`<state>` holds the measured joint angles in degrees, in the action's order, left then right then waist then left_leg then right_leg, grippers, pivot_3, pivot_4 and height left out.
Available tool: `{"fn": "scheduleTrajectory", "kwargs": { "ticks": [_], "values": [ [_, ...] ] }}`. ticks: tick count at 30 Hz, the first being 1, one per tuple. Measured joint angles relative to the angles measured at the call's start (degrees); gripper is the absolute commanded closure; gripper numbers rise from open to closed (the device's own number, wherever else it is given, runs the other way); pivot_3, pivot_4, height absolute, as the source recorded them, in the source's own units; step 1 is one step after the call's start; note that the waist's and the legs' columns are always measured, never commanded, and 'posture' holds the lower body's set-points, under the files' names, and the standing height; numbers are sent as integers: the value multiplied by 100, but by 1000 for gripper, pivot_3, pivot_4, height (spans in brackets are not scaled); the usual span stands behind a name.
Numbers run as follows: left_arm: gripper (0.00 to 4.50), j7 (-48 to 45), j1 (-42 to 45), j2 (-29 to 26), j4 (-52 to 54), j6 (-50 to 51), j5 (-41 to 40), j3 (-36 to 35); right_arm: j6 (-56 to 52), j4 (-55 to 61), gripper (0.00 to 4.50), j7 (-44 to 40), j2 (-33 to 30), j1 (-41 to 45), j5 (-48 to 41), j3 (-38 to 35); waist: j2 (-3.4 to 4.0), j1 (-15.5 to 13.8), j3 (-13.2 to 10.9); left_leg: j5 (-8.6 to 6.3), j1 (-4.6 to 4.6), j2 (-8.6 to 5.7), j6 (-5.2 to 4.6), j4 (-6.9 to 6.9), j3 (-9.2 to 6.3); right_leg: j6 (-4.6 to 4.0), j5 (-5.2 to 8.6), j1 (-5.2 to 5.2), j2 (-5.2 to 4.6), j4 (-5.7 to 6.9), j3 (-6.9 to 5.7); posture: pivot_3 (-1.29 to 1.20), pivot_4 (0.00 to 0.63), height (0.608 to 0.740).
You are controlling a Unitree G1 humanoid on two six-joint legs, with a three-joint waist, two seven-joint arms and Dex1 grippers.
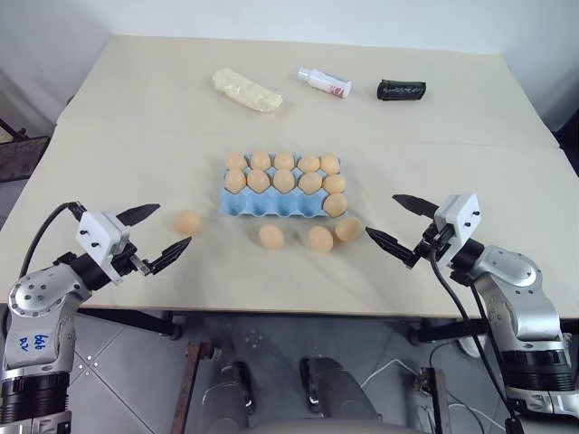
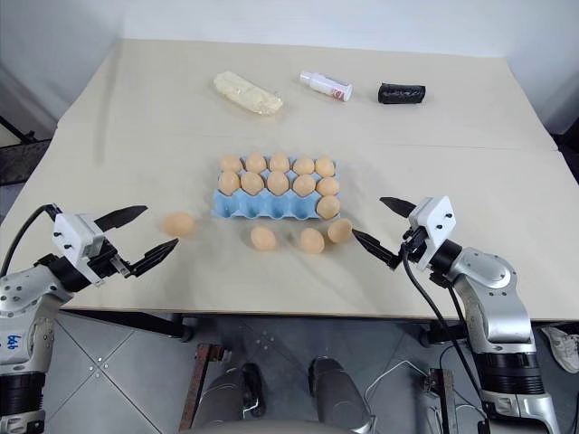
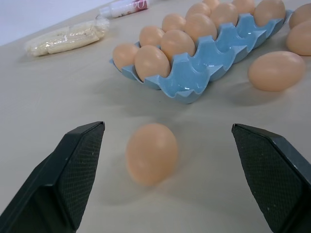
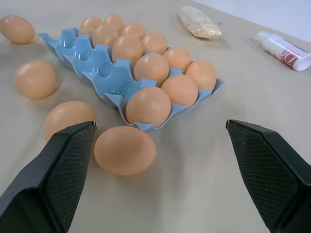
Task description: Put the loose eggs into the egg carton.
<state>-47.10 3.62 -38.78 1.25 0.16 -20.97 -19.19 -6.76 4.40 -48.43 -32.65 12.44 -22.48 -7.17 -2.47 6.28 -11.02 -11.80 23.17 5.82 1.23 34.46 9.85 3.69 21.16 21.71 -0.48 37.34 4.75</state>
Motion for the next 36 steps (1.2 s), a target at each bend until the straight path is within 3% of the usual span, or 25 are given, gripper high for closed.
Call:
{"fn": "scheduleTrajectory", "kwargs": {
  "ticks": [7, 13, 18, 29, 36],
  "values": [
    [28, -302, 12, 117, 108, 145, -364, 100, 56, 47, 0, 30, 47, -50, 14, -21, 0, -7, 0, -2, 0, 0, 0, 14, -2, 0, 0, -2, -2, 11, -2, 0, 150, 740],
    [28, -926, 59, 128, 530, 191, -388, 900, -2, 424, 0, -85, -295, -922, -95, -407, 1, -135, 0, -3, 0, -2, -2, 15, -3, 2, 1, -5, -2, 6, -1, 0, 150, 740],
    [28, -1263, 361, 235, 460, -48, -230, 1465, -57, 440, 0, -214, -385, -1160, -31, -323, 1, -105, 0, -17, -5, 0, 9, 26, -4, 5, -5, -8, 1, 14, 6, 0, 150, 740],
    [28, -1230, 447, 262, 224, -248, -98, 1513, -68, -844, 0, -133, 269, 400, 543, 717, 2, 2, -1, -4, -3, 0, -8, 46, -7, 5, -6, -9, -2, 29, 1, 0, 150, 740],
    [28, -1107, -123, 92, 551, -112, -141, 1094, 315, -2009, 0, -197, 627, 1040, 812, 927, 4, 10, -2, -6, 0, 5, -10, 46, -5, 4, -2, -8, 1, 25, 0, 0, 150, 740]
  ]
}}
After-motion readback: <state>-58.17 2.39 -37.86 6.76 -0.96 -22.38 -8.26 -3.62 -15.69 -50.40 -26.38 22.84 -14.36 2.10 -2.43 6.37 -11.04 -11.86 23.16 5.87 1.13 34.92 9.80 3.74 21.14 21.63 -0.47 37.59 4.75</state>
